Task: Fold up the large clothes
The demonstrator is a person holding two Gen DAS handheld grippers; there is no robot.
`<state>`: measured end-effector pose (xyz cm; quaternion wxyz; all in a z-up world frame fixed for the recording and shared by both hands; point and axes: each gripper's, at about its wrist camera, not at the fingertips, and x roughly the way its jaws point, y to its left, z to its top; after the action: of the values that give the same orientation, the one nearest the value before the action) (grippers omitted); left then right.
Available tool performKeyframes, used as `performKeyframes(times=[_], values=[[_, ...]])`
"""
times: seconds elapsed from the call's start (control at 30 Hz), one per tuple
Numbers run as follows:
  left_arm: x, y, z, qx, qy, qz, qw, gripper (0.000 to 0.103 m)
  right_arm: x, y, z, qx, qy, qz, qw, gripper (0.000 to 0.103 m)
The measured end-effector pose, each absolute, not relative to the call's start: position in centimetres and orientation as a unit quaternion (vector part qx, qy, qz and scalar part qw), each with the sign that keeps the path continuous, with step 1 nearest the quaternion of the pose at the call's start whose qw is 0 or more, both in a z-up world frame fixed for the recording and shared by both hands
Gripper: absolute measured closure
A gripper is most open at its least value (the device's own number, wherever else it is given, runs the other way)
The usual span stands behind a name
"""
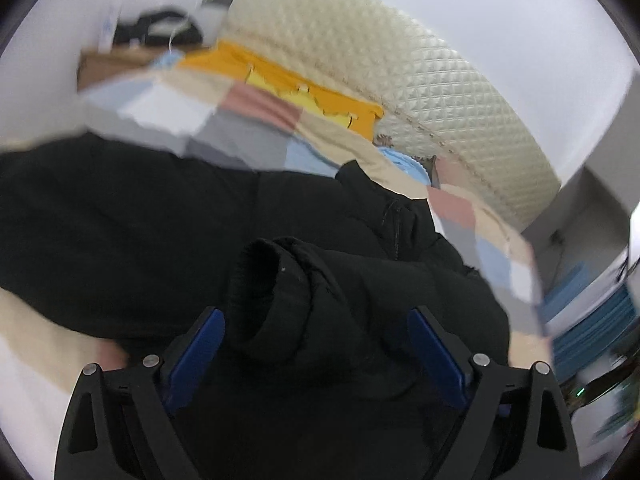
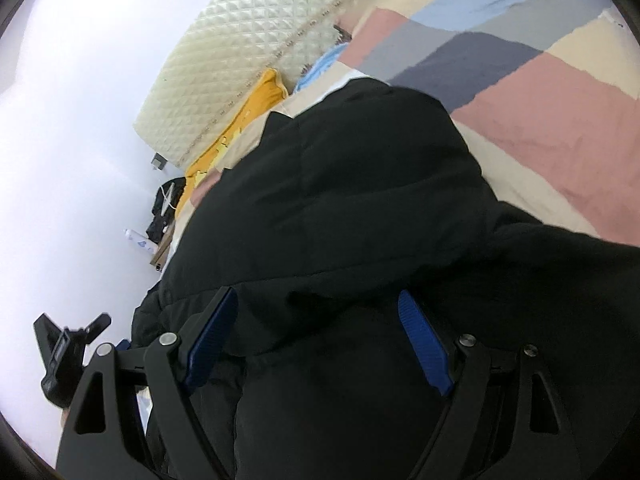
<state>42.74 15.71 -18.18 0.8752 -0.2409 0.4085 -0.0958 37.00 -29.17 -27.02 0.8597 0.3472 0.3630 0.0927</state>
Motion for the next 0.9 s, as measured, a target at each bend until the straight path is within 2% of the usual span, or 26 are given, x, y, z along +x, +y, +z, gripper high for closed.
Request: performKeyframes(times=[0.03,0.1,0.17,0.23,0.27,0.3,0.33,0.37,0.43,0.47,0.53,0.67,0.9], values=[[43.4,15.8,-18.7,-0.250,0.417,-0.096,0.869,0.011,37.3,-29.1,-27.1,0.355,0.360,0.095,0.857,0.021],[44.4,15.4,-19.7,-0.260,0.427,-0.102,0.860,0.022,37.5,-29.3,-27.1,0.356,0.355,0.092,0.860,0.021],[45.3,14.6,-20.2,-0.255,0.433,-0.115,0.857,0.022,37.9,-29.0,-26.7,0.327,0.351,0.085,0.873,0.025],[45.9,14.0,-20.5,-0.247,0.441,-0.119,0.855,0.030,38.0,-28.8,-26.5,0.311,0.347,0.081,0.881,0.030],[46.1,13.6,-20.6,-0.244,0.444,-0.119,0.854,0.047,38.1,-28.9,-26.5,0.311,0.344,0.081,0.882,0.032],[46.2,13.3,-20.6,-0.241,0.446,-0.116,0.854,0.073,38.2,-29.0,-26.5,0.312,0.342,0.079,0.883,0.036],[46.1,13.2,-20.4,-0.239,0.442,-0.120,0.856,0.086,38.3,-28.9,-26.4,0.307,0.342,0.076,0.885,0.042],[45.8,13.3,-20.1,-0.243,0.433,-0.129,0.858,0.089,38.3,-28.8,-26.4,0.297,0.341,0.072,0.889,0.047],[44.9,13.7,-19.0,-0.240,0.406,-0.144,0.870,0.092,38.2,-28.5,-26.0,0.267,0.340,0.066,0.899,0.071],[44.2,14.1,-18.5,-0.246,0.393,-0.156,0.872,0.093,37.9,-28.3,-25.7,0.244,0.338,0.061,0.907,0.074],[43.0,15.0,-17.7,-0.260,0.373,-0.181,0.872,0.093,37.7,-28.3,-25.4,0.235,0.334,0.057,0.911,0.087],[40.3,15.6,-17.0,-0.239,0.357,-0.213,0.877,0.093,37.0,-28.5,-24.9,0.228,0.333,0.053,0.913,0.092],[36.7,14.4,-20.0,-0.169,0.400,-0.198,0.879,0.093,36.1,-28.7,-25.3,0.213,0.360,0.041,0.907,0.094]])
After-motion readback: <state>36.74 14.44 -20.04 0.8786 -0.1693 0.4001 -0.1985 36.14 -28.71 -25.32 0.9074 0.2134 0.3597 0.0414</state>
